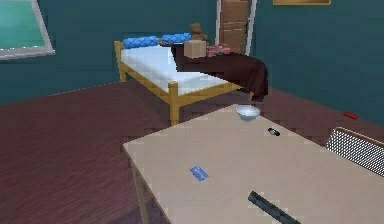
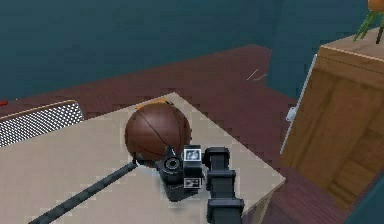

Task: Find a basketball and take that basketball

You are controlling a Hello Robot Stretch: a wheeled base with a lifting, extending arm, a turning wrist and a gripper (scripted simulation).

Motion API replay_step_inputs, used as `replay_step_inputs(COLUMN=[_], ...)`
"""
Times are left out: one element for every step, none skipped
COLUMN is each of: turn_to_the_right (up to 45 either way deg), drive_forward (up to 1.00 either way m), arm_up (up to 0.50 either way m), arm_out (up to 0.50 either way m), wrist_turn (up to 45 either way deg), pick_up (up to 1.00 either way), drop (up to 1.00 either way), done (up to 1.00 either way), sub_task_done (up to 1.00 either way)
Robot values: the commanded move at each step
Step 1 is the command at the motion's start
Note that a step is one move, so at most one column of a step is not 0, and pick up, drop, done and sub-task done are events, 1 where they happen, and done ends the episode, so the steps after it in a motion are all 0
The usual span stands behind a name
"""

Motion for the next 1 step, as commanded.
replay_step_inputs(turn_to_the_right=[0.0], drive_forward=[0.00], arm_up=[0.00], arm_out=[0.00], wrist_turn=[0.0], pick_up=[0.00], drop=[0.00], done=[1.00], sub_task_done=[0.00])
